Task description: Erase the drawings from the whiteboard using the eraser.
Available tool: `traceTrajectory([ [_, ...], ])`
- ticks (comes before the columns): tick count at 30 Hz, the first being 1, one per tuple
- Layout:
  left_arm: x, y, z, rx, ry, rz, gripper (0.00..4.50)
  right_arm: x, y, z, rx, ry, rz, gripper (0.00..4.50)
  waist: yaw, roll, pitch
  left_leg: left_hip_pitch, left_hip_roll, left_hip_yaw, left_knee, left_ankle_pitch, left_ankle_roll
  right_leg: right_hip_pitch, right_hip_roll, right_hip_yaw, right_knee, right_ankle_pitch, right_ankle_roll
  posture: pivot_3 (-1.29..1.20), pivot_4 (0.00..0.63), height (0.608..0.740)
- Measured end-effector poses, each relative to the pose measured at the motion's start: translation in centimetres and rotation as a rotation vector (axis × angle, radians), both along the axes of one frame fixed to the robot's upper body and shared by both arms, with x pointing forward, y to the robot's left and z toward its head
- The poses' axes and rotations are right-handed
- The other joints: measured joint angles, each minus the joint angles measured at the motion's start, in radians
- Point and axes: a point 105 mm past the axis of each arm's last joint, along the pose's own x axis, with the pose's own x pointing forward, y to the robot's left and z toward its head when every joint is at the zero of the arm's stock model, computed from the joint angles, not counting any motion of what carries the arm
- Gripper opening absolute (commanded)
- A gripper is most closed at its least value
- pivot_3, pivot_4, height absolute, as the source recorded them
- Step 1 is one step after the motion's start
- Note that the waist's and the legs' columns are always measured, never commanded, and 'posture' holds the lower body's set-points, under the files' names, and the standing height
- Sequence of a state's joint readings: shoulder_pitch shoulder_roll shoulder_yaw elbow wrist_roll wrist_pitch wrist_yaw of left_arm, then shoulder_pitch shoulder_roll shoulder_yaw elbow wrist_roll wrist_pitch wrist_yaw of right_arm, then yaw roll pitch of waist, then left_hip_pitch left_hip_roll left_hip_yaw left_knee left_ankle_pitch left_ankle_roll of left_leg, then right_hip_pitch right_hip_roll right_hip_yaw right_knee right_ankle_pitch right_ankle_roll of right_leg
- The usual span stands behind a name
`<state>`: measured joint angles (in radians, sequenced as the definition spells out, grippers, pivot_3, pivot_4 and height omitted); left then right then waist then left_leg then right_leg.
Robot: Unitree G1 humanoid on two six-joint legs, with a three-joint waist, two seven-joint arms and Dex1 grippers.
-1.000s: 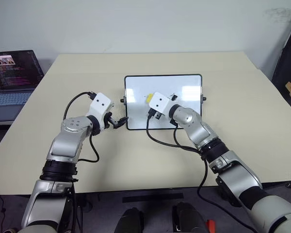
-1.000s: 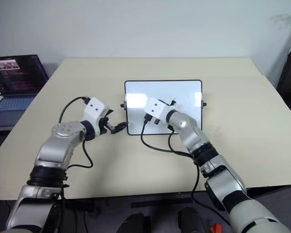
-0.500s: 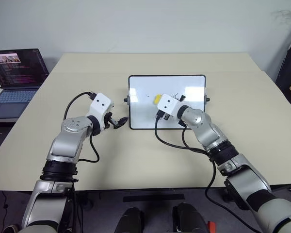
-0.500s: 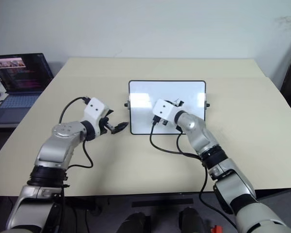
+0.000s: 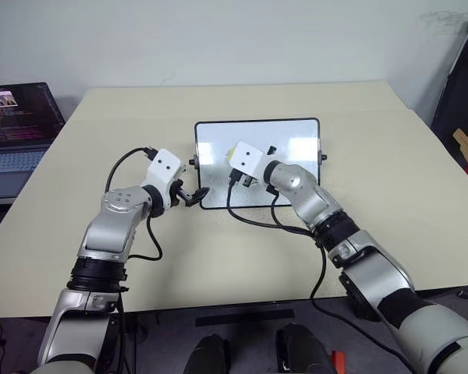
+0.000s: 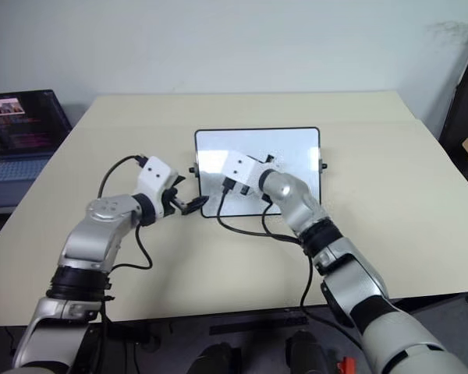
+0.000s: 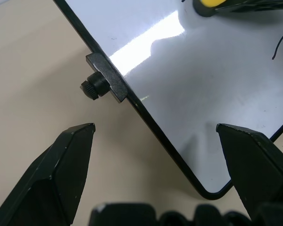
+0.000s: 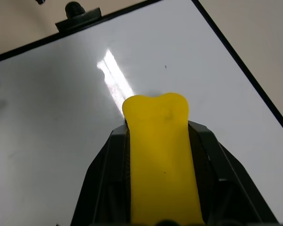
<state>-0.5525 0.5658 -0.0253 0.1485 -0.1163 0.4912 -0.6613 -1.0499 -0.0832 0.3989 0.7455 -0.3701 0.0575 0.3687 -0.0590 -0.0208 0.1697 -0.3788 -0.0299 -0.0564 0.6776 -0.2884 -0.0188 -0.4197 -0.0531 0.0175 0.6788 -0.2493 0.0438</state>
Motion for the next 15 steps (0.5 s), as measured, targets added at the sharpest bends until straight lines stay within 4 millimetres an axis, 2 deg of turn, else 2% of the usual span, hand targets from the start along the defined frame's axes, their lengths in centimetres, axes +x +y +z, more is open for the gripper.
traceTrajectory([
  [3,0.0,-0.1,0.1,-0.002,-0.003,-0.002,4.5,0.2,0.7,0.3,-0.002,-0.005,0.008,1.29,0.0,0.0,0.0,0.0,0.0,0.0,0.0,0.0,0.0,0.0,0.0,0.0,0.0,0.0,0.0,0.0,0.15,0.74],
  [8,0.2,-0.8,0.4,-0.024,-0.009,-0.02,4.5,0.5,0.8,0.4,-0.007,-0.018,0.008,1.29,0.002,0.0,0.0,0.0,0.0,0.0,0.0,0.0,0.0,0.0,0.0,0.0,0.0,0.0,0.0,0.0,0.15,0.74],
  [15,0.6,-1.4,2.5,-0.084,-0.048,-0.043,4.5,0.7,-0.5,0.2,-0.018,-0.023,-0.003,1.29,0.011,0.0,0.0,0.0,-0.001,-0.001,0.0,0.0,0.0,0.001,0.0,-0.001,0.0,0.0,0.0,0.0,0.15,0.74],
])
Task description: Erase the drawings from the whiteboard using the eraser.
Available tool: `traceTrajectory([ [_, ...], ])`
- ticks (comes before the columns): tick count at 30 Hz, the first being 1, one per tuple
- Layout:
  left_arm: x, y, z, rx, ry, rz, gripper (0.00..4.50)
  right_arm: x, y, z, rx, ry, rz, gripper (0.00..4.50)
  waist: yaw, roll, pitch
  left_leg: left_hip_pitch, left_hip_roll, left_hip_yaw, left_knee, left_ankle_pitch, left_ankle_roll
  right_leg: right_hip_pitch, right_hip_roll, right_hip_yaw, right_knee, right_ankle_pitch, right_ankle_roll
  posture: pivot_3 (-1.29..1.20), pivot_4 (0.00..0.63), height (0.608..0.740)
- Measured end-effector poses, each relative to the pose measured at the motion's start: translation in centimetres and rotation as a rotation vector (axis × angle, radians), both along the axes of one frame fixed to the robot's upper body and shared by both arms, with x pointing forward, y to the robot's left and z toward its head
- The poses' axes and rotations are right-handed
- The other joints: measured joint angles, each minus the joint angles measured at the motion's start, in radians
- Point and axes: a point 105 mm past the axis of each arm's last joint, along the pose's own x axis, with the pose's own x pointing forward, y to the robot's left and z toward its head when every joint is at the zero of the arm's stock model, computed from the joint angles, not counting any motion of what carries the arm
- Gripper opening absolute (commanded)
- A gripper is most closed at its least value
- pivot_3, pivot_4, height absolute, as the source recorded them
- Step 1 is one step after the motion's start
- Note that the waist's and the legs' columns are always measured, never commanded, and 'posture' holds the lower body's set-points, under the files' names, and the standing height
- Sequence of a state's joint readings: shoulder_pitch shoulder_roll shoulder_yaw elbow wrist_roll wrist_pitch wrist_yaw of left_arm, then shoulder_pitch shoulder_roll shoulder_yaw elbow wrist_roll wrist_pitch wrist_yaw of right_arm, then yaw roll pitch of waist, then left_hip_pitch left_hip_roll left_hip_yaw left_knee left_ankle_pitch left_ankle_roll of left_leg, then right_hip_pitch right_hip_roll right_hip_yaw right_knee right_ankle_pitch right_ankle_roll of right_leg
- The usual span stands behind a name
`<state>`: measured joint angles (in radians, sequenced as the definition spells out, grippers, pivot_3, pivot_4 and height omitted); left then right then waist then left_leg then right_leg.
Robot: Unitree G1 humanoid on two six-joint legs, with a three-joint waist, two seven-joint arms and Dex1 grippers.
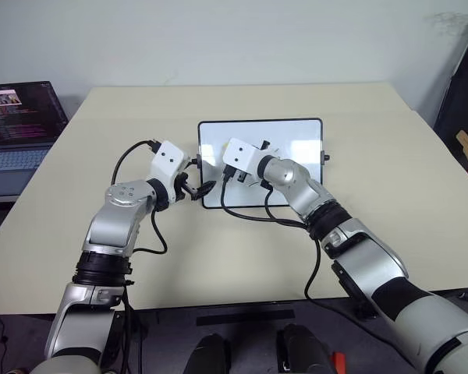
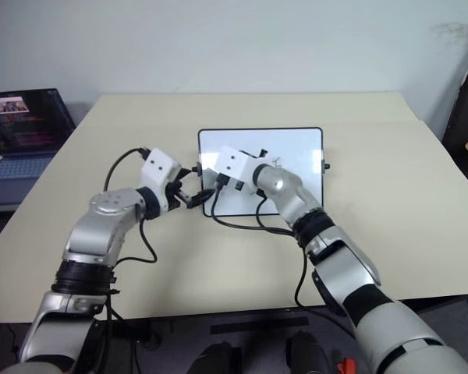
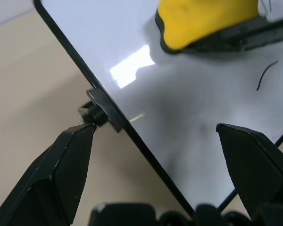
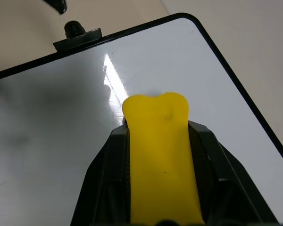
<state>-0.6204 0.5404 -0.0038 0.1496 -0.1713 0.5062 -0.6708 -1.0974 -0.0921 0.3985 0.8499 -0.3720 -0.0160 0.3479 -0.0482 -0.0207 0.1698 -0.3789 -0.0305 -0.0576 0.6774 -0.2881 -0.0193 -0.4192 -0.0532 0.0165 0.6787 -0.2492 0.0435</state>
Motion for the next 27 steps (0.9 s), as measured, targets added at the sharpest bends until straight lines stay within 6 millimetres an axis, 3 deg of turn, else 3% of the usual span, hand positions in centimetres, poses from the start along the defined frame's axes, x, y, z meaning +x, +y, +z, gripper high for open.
traceTrajectory([
  [4,0.2,-0.3,1.0,-0.025,-0.015,-0.013,4.5,0.0,-0.9,-0.4,-0.001,0.002,-0.01,1.29,0.01,0.0,0.0,0.0,-0.001,0.0,0.0,0.0,0.0,0.0,0.0,0.0,0.0,0.0,0.0,0.0,0.15,0.74],
  [13,0.3,-0.3,0.7,-0.032,0.0,-0.02,4.5,-0.2,-3.1,-0.8,0.0,0.025,-0.037,1.29,0.02,0.0,0.0,0.001,-0.002,-0.003,0.0,0.001,0.0,0.004,0.0,-0.002,-0.001,0.0,0.0,0.0,0.15,0.74],
  [18,0.3,-0.3,0.7,-0.032,0.0,-0.021,4.5,-0.2,-3.9,-1.0,0.001,0.037,-0.057,1.29,0.02,0.0,0.0,0.009,-0.002,-0.004,-0.001,0.0,0.0,0.013,0.0,-0.003,-0.005,0.0,0.0,0.0,0.15,0.74],
  [24,0.1,-0.2,0.2,-0.035,0.014,-0.017,4.5,-0.9,-4.2,-0.5,0.187,0.142,-0.082,1.29,0.017,-0.001,0.001,0.01,-0.001,-0.004,-0.003,0.0,0.0,0.013,0.0,-0.003,-0.006,0.0,0.0,0.0,0.15,0.74],
  [27,-0.4,0.1,-0.7,-0.045,0.036,-0.018,4.5,-2.2,-4.1,0.0,0.348,0.23,-0.061,1.29,0.016,0.0,0.002,0.007,0.001,-0.003,-0.007,0.0,0.0,0.01,0.0,-0.002,-0.011,0.0,0.0,0.0,0.15,0.74],
])
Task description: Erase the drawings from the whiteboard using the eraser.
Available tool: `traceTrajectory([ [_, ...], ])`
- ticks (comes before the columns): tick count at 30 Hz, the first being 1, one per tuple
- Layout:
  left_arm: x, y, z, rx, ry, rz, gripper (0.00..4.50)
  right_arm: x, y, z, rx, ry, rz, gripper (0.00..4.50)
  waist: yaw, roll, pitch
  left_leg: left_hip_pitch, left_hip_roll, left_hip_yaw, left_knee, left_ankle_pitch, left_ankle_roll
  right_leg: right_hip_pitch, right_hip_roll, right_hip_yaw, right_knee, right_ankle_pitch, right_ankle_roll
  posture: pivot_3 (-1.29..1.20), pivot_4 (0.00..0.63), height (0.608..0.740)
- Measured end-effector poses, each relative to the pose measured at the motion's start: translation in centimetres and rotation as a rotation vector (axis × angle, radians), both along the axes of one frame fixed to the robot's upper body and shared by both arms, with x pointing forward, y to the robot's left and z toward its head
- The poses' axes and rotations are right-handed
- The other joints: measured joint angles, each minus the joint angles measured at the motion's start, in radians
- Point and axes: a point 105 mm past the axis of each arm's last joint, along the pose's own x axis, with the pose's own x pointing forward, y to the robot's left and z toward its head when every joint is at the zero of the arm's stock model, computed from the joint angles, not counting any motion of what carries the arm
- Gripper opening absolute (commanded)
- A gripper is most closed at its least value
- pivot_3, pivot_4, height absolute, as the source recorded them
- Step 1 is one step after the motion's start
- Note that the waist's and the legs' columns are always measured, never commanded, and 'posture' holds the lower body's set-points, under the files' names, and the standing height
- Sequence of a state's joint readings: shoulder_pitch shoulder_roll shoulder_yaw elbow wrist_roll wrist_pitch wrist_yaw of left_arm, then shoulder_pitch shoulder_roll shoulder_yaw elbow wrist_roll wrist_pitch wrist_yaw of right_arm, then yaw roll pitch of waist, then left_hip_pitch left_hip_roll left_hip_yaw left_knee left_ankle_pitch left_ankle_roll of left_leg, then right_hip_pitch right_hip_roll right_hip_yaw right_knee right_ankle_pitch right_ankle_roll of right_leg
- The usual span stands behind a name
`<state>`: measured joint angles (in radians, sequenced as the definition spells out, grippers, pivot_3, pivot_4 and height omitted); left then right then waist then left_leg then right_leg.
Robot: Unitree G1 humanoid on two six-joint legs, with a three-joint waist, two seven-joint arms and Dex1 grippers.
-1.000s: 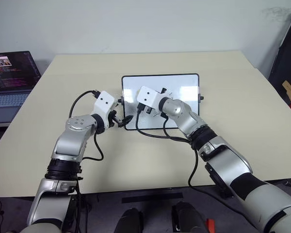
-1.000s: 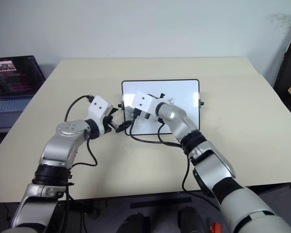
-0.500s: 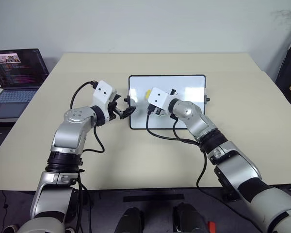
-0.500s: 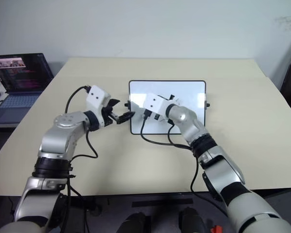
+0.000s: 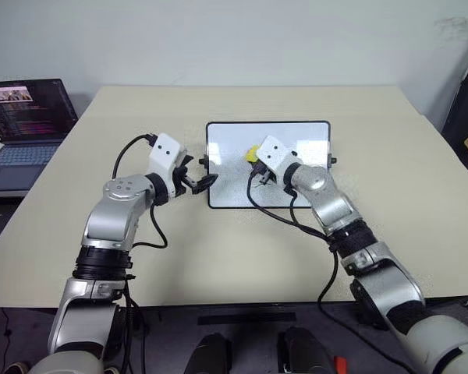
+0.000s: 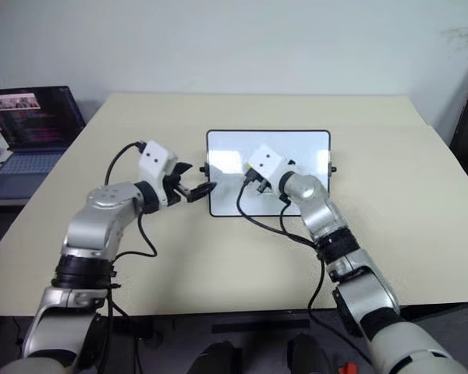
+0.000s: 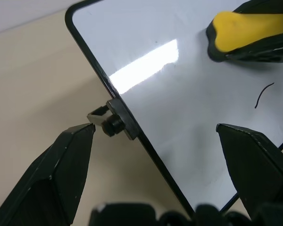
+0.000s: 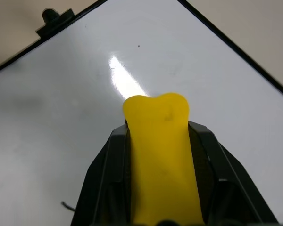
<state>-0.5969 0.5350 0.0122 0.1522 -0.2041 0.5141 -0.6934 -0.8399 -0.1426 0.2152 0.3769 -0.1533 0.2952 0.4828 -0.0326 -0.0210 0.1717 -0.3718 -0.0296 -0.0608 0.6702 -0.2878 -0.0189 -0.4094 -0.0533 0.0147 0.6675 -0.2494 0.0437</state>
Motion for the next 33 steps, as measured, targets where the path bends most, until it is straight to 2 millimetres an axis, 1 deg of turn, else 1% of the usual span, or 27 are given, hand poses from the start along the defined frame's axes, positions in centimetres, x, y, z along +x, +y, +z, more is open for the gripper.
traceTrajectory([
  [2,-0.5,-0.1,-0.6,-0.007,0.014,-0.013,4.5,-1.0,-0.3,1.0,0.086,0.016,0.016,1.29,0.0,0.0,0.0,-0.005,0.001,0.0,-0.003,0.0,0.0,-0.005,0.0,0.0,-0.003,0.0,0.0,0.0,0.15,0.74],
  [4,-0.9,-0.2,-0.7,-0.009,0.015,-0.028,4.5,-2.1,-1.0,1.9,0.136,0.016,0.025,1.28,0.0,0.0,0.0,-0.014,0.001,0.0,-0.004,0.002,-0.003,-0.014,0.0,0.0,-0.004,0.0,0.0,0.0,0.15,0.74],
  [6,-1.1,-0.4,-0.7,-0.01,0.013,-0.038,4.5,-3.2,-2.1,1.9,0.155,0.025,0.028,1.28,0.002,0.0,0.0,-0.016,0.001,0.0,-0.006,0.002,-0.005,-0.014,-0.001,0.0,-0.008,0.0,0.0,0.0,0.15,0.74],
  [9,-1.3,-0.7,-0.1,-0.009,-0.009,-0.057,4.5,-4.9,-3.7,0.6,0.141,0.051,0.027,1.28,0.004,0.0,0.0,-0.02,0.001,0.0,-0.007,0.002,-0.005,-0.015,-0.001,0.0,-0.012,0.0,0.0,0.0,0.15,0.74],
  [13,-1.5,-1.3,0.4,-0.005,-0.024,-0.083,4.5,-7.2,-5.9,-1.5,0.101,0.084,0.008,1.28,0.005,0.0,0.0,-0.021,0.001,0.0,-0.007,0.0,-0.002,-0.015,-0.001,-0.001,-0.014,0.0,0.0,0.0,0.15,0.74],
  [15,-1.4,-1.4,0.6,-0.005,-0.029,-0.088,4.5,-7.8,-6.8,-2.1,0.085,0.09,-0.013,1.28,0.005,0.0,0.0,-0.02,0.001,0.001,-0.006,0.0,-0.001,-0.015,-0.001,-0.002,-0.013,0.0,0.0,0.0,0.15,0.74],
  [17,-1.3,-2.1,1.1,-0.001,-0.042,-0.112,4.5,-8.6,-7.6,-2.4,0.07,0.078,-0.036,1.28,0.004,0.0,0.0,-0.019,0.001,0.001,-0.006,0.0,-0.001,-0.015,0.0,-0.001,-0.012,0.0,0.001,0.0,0.15,0.74],
  [19,-1.1,-3.0,1.5,0.002,-0.055,-0.141,4.5,-9.0,-7.9,-2.9,0.046,0.067,-0.047,1.28,0.003,-0.001,0.0,-0.018,0.001,0.002,-0.006,0.0,-0.001,-0.014,0.0,-0.001,-0.01,0.0,0.001,0.0,0.15,0.74],
  [23,-0.7,-4.3,1.8,0.014,-0.064,-0.184,4.5,-9.0,-7.5,-2.9,-0.017,-0.013,-0.064,1.28,0.0,-0.001,0.0,-0.012,0.001,0.004,-0.006,0.0,-0.001,-0.012,0.001,0.001,-0.008,0.0,0.001,0.0,0.15,0.74],
  [26,-0.2,-4.8,2.0,0.021,-0.059,-0.205,4.5,-8.3,-7.0,-2.6,-0.015,-0.071,-0.095,1.28,0.0,-0.001,0.0,-0.012,0.001,0.005,-0.006,0.0,-0.001,-0.011,0.002,0.001,-0.008,0.0,0.001,0.0,0.15,0.74],
  [28,0.0,-5.3,2.2,0.018,-0.063,-0.22,4.5,-7.5,-6.7,-2.3,-0.015,-0.101,-0.119,1.28,0.001,-0.001,0.001,-0.012,0.0,0.005,-0.005,0.001,-0.002,-0.011,0.002,0.001,-0.008,0.0,0.001,0.0,0.15,0.74],
  [29,0.1,-5.4,2.3,0.015,-0.063,-0.227,4.5,-6.7,-6.5,-2.0,-0.013,-0.128,-0.133,1.28,0.0,-0.002,0.001,-0.012,0.0,0.005,-0.005,0.001,-0.002,-0.011,0.002,0.001,-0.008,0.0,0.001,0.0,0.15,0.74],
  [33,0.4,-6.3,2.8,0.006,-0.072,-0.261,4.5,-3.9,-5.6,0.5,-0.018,-0.249,-0.169,1.28,0.001,-0.002,0.001,-0.012,0.001,0.005,-0.005,0.002,-0.005,-0.012,0.002,0.001,-0.007,0.0,0.001,0.0,0.15,0.74],
])
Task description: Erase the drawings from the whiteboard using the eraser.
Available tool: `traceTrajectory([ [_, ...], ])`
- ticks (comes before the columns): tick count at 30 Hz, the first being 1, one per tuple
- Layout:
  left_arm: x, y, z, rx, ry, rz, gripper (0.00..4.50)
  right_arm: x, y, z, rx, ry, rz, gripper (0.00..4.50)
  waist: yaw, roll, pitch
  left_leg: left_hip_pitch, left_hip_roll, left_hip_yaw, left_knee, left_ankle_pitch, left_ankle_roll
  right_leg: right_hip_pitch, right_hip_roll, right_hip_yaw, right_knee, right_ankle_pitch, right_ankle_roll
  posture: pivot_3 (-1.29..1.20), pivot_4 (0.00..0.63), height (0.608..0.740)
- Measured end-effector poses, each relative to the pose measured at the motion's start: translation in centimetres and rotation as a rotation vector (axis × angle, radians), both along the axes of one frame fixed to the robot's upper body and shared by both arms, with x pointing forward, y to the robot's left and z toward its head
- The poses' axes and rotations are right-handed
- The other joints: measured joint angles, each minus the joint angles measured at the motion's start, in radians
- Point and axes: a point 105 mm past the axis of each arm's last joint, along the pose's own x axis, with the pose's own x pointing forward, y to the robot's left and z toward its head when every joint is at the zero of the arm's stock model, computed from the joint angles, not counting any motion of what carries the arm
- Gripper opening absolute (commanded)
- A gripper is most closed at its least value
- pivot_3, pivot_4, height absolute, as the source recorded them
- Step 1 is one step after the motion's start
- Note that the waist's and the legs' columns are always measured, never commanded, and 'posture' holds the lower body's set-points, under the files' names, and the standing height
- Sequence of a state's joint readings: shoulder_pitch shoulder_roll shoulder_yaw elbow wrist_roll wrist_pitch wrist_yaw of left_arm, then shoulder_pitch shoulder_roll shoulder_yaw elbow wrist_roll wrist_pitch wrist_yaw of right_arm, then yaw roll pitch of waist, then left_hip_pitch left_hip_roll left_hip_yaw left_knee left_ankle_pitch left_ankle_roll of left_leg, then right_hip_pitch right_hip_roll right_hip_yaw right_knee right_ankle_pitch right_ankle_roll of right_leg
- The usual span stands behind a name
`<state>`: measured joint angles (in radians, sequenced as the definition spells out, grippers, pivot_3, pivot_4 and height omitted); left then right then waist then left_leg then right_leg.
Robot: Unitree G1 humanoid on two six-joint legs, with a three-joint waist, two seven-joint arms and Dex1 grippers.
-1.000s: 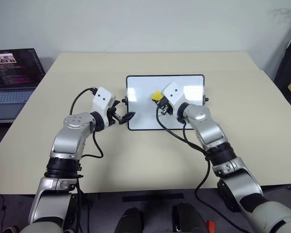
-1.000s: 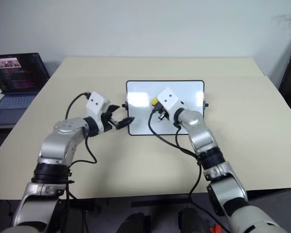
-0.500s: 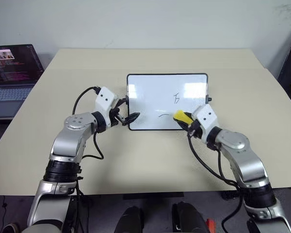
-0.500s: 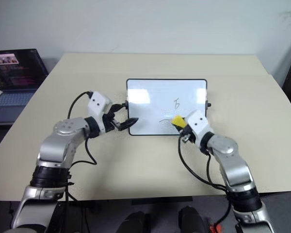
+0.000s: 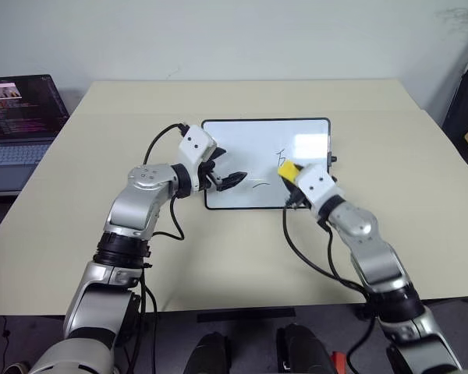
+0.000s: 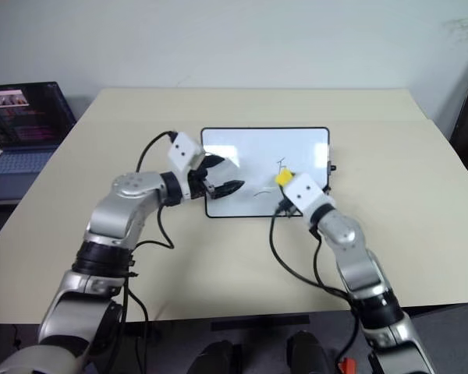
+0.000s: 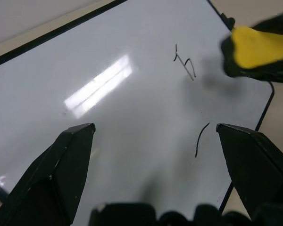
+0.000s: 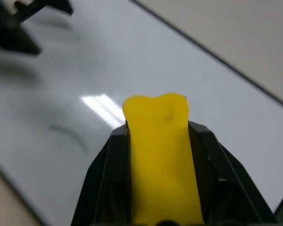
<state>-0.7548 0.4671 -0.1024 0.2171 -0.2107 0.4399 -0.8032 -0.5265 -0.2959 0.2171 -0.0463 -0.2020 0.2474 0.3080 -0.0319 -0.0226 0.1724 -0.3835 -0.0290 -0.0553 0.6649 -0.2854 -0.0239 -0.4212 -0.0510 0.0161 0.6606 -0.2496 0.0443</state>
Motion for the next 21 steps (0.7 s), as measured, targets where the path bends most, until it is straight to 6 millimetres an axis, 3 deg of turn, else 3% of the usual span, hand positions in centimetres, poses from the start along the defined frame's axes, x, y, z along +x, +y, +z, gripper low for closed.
traceTrajectory([
  [5,0.1,0.0,-0.1,0.005,0.003,-0.013,4.5,3.1,-0.3,0.6,-0.018,-0.037,-0.066,1.28,0.0,0.0,0.0,-0.001,0.0,0.001,0.0,0.0,0.0,0.0,0.0,0.0,-0.002,0.0,0.0,0.0,0.15,0.74],
  [10,0.0,-0.1,-0.1,0.009,0.008,-0.028,4.5,4.3,-0.4,0.0,-0.035,-0.005,-0.075,1.28,-0.001,0.0,0.0,0.0,0.0,0.002,0.0,0.0,0.0,0.0,-0.001,0.001,-0.001,0.0,0.0,0.0,0.15,0.74],
  [17,0.0,0.0,-0.2,0.01,0.009,-0.028,4.5,3.7,-0.9,-2.2,-0.056,0.1,-0.067,1.28,-0.001,-0.001,-0.002,0.006,0.0,0.001,0.001,-0.002,0.005,0.006,0.0,0.0,0.003,0.0,0.0,0.0,0.15,0.74],
  [21,0.0,0.1,-0.1,0.011,0.004,-0.026,4.5,3.0,-1.2,-4.1,-0.072,0.175,-0.059,1.28,-0.001,-0.002,-0.002,0.022,0.0,0.001,0.0,-0.003,0.005,0.022,0.0,0.0,0.002,0.0,0.0,0.0,0.15,0.74],
])
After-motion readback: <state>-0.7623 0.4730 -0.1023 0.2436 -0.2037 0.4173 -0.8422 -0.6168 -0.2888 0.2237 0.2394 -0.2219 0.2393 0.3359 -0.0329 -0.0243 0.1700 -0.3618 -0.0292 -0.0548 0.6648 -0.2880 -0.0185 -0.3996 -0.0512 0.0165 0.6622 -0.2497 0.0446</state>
